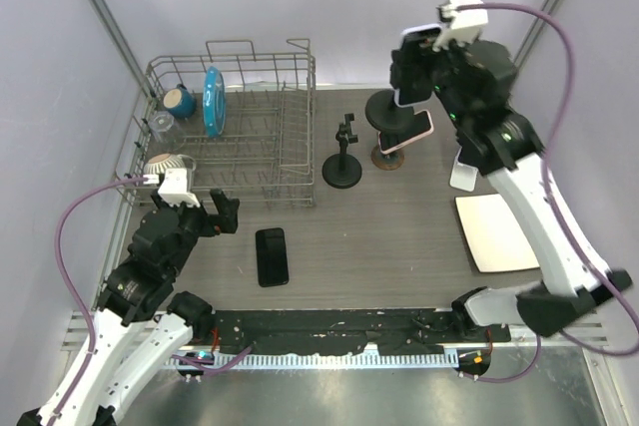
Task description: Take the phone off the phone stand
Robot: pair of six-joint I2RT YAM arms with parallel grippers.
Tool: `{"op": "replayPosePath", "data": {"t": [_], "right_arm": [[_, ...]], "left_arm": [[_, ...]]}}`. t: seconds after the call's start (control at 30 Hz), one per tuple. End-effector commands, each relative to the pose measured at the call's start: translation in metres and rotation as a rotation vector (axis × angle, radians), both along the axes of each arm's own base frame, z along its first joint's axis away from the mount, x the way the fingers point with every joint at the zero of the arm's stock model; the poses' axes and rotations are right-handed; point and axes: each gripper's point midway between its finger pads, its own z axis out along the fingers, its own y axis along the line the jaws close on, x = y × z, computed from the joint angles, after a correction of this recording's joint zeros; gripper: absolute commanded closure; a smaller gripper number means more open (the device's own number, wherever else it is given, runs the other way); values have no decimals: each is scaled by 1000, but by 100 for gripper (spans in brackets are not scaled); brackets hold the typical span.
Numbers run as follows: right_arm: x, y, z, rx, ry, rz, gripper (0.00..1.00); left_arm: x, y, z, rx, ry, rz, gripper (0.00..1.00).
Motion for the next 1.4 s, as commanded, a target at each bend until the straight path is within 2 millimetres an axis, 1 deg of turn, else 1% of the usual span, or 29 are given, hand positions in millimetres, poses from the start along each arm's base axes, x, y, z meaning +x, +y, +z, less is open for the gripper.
{"op": "replayPosePath", "data": {"t": [0.0,0.07,0.1,0.17,0.2,0.23,0.27,0.3,0.33,0.37,0.4,0.47,0.5,0.6,0.73,0.77,0.8,0.83,0.87,0.9,1.03,1.07,1.17,1.23,1.3,1.33,1.37], "right_arm": [[-79,-29,71,182,-188,41,91],[-96,-33,62,196,-168,62,91],[-110,-36,51,206,-143,81,92],[-123,-35,37,210,-116,110,92],[-125,-33,16,195,-71,124,92],[-138,-28,13,196,-69,179,92],[-142,-25,4,187,-52,207,92],[-142,-20,-16,167,-7,228,92],[-152,-10,-23,161,7,304,92],[-154,-4,-32,151,26,336,92],[-153,1,-51,140,63,360,92],[-157,11,-64,144,78,417,92],[-154,15,-74,143,74,434,92],[-153,27,-89,146,46,497,92],[-152,46,-107,135,54,597,92],[-154,52,-118,131,73,634,92],[-153,55,-119,127,56,654,92],[-156,58,-123,121,56,680,92],[-157,61,-133,117,73,699,92],[-159,65,-134,114,59,732,92],[-167,73,-156,93,117,799,87],[-169,74,-164,91,134,810,85],[-173,76,-174,99,152,835,82],[-177,78,-178,99,162,856,81],[-179,78,-179,96,171,865,73],[-180,79,-180,95,176,869,65],[-181,78,-178,95,171,871,60]], "left_arm": [[2,-5,14,-35,-66,-24,0],[2,-7,15,-40,-66,-33,0],[2,-7,15,-42,-67,-36,0],[2,-10,14,-43,-65,-48,0],[2,-11,15,-43,-66,-54,0],[2,-12,14,-46,-65,-58,0],[1,-14,15,-51,-67,-72,0],[1,-15,15,-51,-65,-78,0],[1,-17,15,-55,-69,-87,0],[1,-19,15,-57,-69,-94,0],[0,-21,16,-63,-72,-106,0],[0,-23,16,-67,-72,-114,0],[0,-24,16,-68,-71,-120,0],[-1,-25,16,-72,-73,-128,0],[-1,-26,16,-76,-75,-130,0],[-1,-26,16,-75,-76,-132,0],[-1,-26,16,-76,-78,-132,0],[-1,-27,16,-76,-79,-137,0],[-1,-27,17,-79,-80,-138,0],[-1,-27,17,-79,-80,-140,0],[-1,-29,16,-78,-79,-151,0],[-1,-30,16,-78,-77,-155,0],[-2,-32,17,-84,-82,-164,0],[-2,-34,18,-88,-83,-176,0],[-3,-36,19,-93,-89,-188,0],[-3,-36,18,-93,-87,-191,0],[-4,-37,19,-96,-88,-195,0]]}}
